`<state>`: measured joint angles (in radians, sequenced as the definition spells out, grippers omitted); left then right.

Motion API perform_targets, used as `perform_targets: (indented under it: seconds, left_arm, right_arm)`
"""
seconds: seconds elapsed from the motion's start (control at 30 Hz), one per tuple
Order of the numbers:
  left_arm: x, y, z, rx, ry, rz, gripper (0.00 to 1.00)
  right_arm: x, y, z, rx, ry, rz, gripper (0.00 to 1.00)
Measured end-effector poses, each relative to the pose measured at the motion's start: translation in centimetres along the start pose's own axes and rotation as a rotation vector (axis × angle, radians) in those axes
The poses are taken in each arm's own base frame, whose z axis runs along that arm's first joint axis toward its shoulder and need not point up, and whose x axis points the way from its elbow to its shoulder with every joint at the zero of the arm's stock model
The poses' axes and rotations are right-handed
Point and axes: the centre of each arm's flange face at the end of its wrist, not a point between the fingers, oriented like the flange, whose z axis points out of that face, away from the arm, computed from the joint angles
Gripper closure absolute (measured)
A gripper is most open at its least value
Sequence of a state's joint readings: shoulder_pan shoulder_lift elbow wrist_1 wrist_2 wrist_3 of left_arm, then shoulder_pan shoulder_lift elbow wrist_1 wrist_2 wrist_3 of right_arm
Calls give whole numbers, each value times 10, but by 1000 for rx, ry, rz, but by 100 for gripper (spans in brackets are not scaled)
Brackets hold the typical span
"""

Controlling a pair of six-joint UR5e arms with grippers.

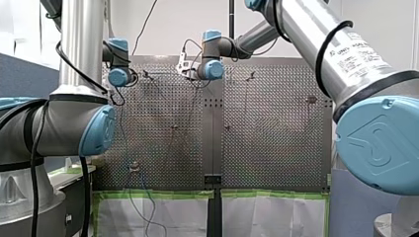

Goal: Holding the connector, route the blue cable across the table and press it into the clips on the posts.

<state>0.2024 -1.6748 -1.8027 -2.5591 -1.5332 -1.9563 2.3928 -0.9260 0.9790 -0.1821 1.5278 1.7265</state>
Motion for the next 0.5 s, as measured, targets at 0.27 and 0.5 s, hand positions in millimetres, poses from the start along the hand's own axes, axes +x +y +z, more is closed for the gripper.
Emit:
perform_targets:
  seconds: [0.27, 0.5]
  left_arm:
    - [9, 12, 12, 18, -10, -29, 100]
    - [14, 54, 17, -99, 8, 17, 100]
  right_arm:
    - [-6, 1, 1, -4, -6, -4, 100]
    - [2, -3, -2, 2, 2, 17, 100]
